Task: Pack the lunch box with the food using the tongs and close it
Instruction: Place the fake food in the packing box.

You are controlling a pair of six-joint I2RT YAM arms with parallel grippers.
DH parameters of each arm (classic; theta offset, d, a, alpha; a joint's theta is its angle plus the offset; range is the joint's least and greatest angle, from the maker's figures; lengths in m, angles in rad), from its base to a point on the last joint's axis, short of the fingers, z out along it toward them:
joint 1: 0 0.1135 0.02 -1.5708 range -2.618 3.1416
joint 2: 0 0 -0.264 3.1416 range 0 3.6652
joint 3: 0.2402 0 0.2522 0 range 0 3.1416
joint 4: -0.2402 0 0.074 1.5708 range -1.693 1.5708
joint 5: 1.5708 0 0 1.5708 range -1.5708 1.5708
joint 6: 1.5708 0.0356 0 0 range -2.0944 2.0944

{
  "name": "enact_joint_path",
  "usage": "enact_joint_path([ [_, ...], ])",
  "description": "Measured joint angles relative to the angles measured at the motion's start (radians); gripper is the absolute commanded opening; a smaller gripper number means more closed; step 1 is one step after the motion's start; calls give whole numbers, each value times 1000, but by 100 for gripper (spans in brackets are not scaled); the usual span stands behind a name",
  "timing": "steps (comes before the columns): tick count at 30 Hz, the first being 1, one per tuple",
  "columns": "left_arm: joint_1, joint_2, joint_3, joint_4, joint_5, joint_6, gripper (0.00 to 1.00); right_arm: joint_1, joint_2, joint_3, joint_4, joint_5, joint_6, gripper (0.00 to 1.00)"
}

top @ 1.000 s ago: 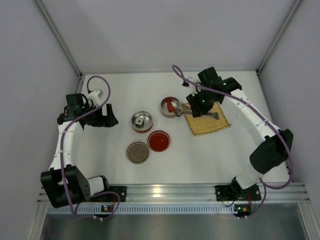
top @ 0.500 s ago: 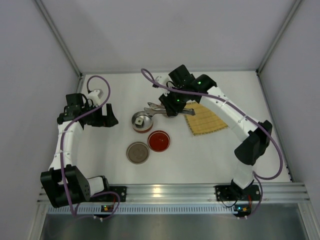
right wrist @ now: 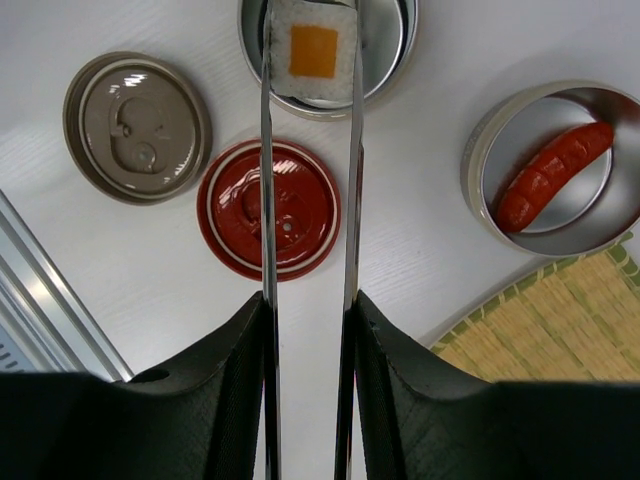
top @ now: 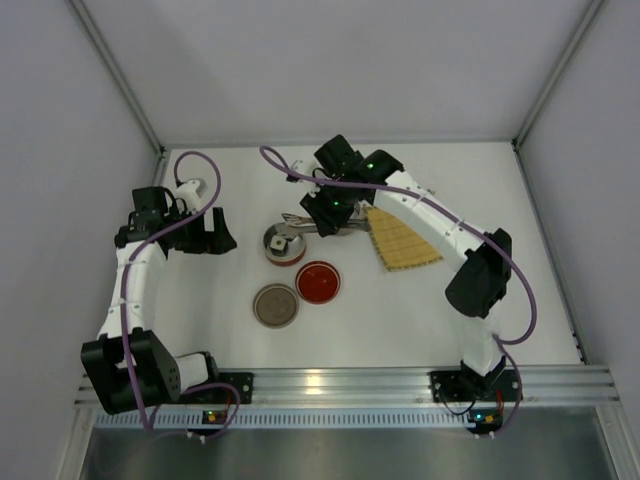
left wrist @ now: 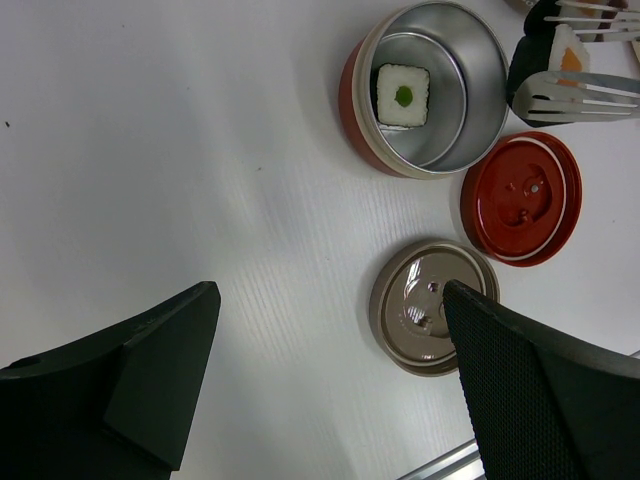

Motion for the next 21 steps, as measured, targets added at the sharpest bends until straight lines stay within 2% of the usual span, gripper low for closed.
enact_joint_path([
  [21, 3, 0, -11, 0, 0, 8, 98, 10, 70, 51, -8, -21, -130, 21],
])
